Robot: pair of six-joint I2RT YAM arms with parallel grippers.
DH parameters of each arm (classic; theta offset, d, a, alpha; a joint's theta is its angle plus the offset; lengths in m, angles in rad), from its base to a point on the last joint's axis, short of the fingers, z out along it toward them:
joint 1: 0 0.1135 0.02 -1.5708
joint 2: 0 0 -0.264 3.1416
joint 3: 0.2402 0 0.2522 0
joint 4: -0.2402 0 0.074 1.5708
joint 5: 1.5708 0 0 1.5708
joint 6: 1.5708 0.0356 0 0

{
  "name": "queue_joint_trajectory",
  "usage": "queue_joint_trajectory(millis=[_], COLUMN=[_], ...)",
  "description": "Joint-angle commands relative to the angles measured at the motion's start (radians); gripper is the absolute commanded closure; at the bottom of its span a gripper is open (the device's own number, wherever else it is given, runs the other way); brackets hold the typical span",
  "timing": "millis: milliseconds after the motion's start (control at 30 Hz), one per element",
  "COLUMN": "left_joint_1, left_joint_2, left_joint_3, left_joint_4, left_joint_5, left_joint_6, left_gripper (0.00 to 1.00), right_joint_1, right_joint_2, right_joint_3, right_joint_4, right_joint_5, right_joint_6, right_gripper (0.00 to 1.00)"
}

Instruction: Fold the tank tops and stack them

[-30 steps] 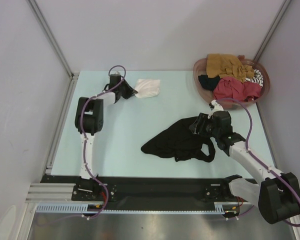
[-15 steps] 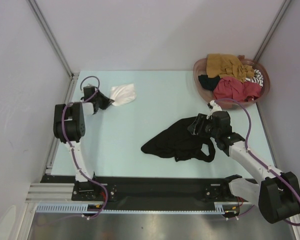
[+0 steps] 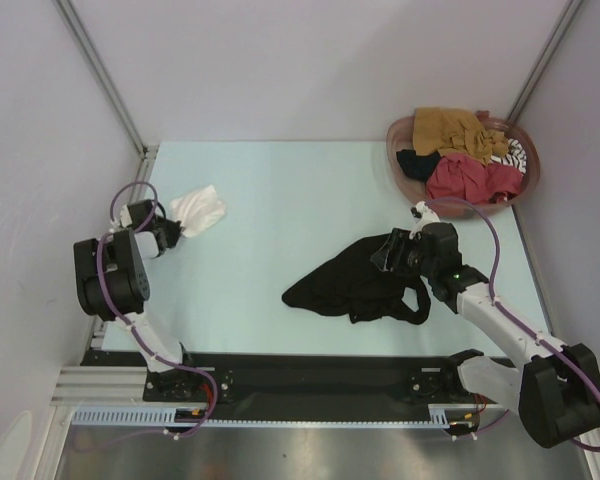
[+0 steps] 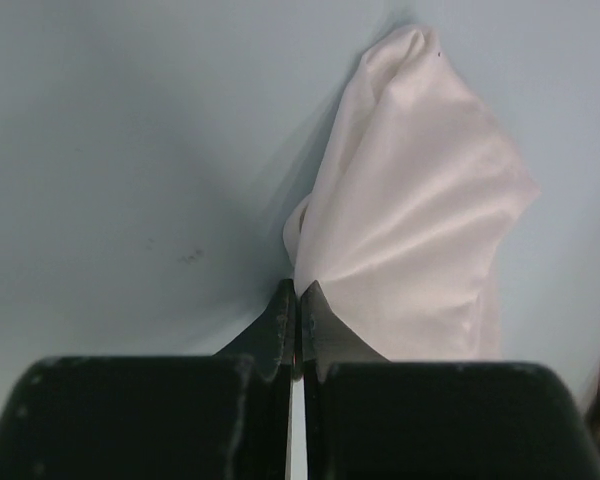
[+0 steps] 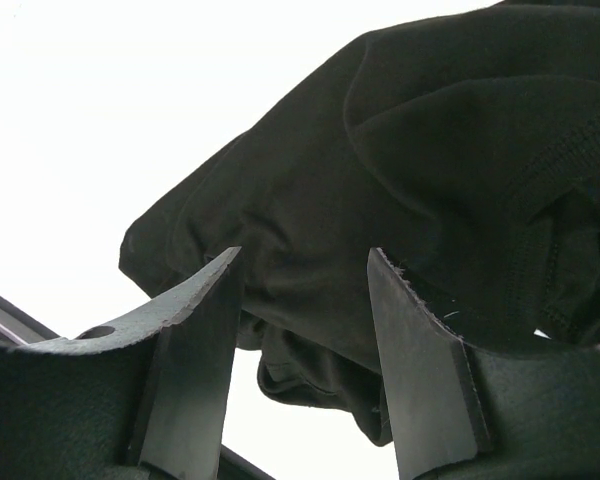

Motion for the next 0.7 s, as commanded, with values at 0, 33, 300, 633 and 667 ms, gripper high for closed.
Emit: queue_joint_trajectory(millis=[0,33,300,633,667], left_joint_1=[0.02,0.021,0.021,0.026,0.026], left_joint_2=[-0.056,-0.056,0.036,0.088,0.085], left_joint_3=[-0.007,-0.007,0.099,0.238,0.235], left_joint_4=[-0.039,-0.039,0.004,-0.107,-0.107], left_joint_5=[-0.133,-0.154,-0.225,-0.218,-0.204], left_joint_6=[-0.036,-0.065,-0.201,-0.086,-0.083], left_gripper=[1.0,1.0,1.0,0.83,0.78], right_joint_1=[0.006,0.006,0.008,0.008,0.009], right_joint_2=[-0.025,-0.021,-0.008,0.027,0.027], right_joint_3=[-0.003,-0.004,-0.004,0.0,0.0], right_joint_4=[0.035,0.035,0.037,0.058,0.055], right_joint_5=[-0.003,-0.005,0.001,-0.017,-0.016], right_joint_6=[0.01,0.01,0.007,0.016,0.016], right_gripper=[0.42,0.42,0.42,0.42,0.42])
